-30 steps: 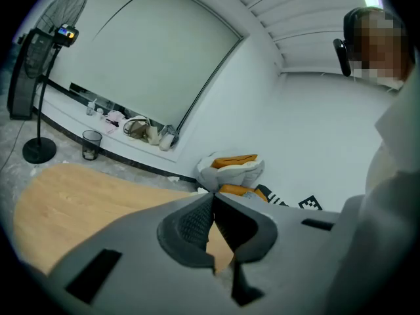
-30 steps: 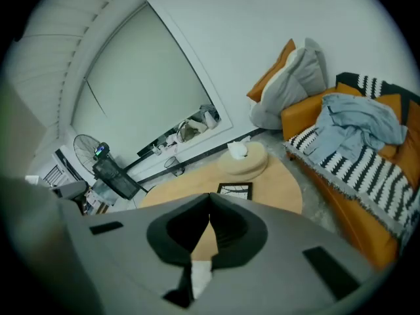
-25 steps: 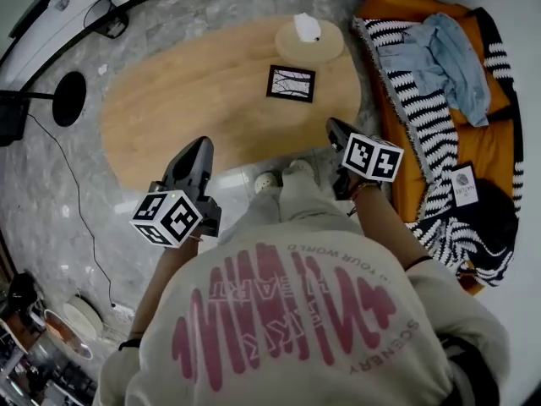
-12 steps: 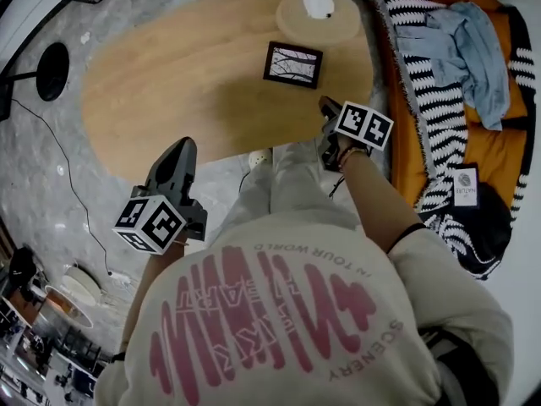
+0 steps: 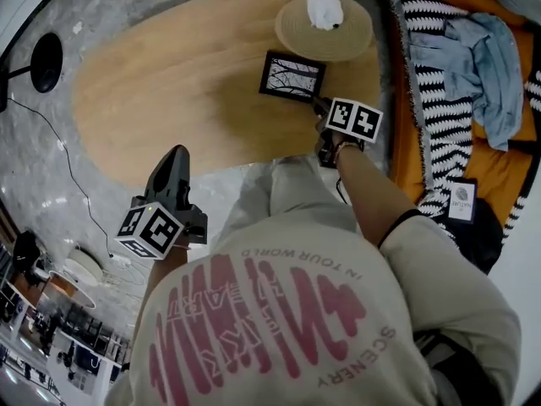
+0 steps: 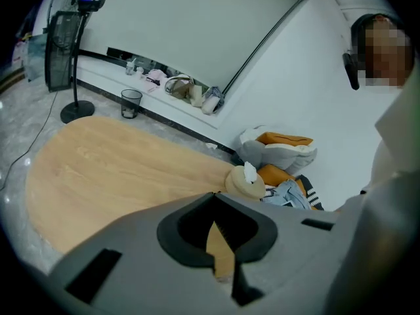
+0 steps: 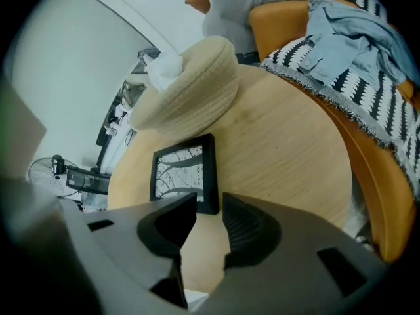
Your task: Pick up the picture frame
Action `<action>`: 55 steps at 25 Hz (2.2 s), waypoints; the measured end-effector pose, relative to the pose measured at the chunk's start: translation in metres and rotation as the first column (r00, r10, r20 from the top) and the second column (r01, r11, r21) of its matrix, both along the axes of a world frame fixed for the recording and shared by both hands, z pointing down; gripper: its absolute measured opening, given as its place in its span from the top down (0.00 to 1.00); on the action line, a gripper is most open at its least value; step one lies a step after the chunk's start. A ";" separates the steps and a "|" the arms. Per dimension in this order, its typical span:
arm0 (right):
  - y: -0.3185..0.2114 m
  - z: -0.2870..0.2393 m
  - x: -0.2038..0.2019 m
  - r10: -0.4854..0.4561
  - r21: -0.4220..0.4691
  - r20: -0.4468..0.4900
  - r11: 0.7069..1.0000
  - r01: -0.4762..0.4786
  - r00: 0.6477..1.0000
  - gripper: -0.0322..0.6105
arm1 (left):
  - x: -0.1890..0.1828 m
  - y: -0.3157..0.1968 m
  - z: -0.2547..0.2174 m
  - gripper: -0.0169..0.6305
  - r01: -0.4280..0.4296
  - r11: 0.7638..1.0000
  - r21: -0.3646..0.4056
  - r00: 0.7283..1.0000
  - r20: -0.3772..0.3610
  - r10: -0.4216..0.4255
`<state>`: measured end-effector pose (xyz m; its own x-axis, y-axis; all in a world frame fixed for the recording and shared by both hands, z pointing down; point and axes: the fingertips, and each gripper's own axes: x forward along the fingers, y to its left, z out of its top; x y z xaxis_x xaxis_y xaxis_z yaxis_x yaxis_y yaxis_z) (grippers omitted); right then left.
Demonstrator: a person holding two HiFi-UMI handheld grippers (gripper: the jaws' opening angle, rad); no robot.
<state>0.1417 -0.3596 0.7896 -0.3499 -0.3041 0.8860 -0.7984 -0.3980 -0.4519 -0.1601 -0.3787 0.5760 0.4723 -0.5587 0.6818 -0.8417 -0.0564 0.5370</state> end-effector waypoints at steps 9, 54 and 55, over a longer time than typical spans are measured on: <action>-0.008 0.022 0.000 -0.002 -0.123 -0.060 0.992 -0.005 0.998 0.75 | 0.017 -0.011 -0.001 0.97 0.042 0.999 -0.020 0.999 0.020 -0.041; 0.115 -0.017 -0.021 0.095 -0.204 0.014 0.975 -0.090 0.995 0.84 | 0.005 0.109 -0.025 0.97 -0.073 0.986 0.153 0.996 0.053 0.066; 0.120 -0.020 -0.025 0.102 -0.194 0.021 0.976 -0.096 0.995 0.84 | 0.005 0.116 -0.027 0.97 -0.081 0.984 0.161 0.996 0.051 0.074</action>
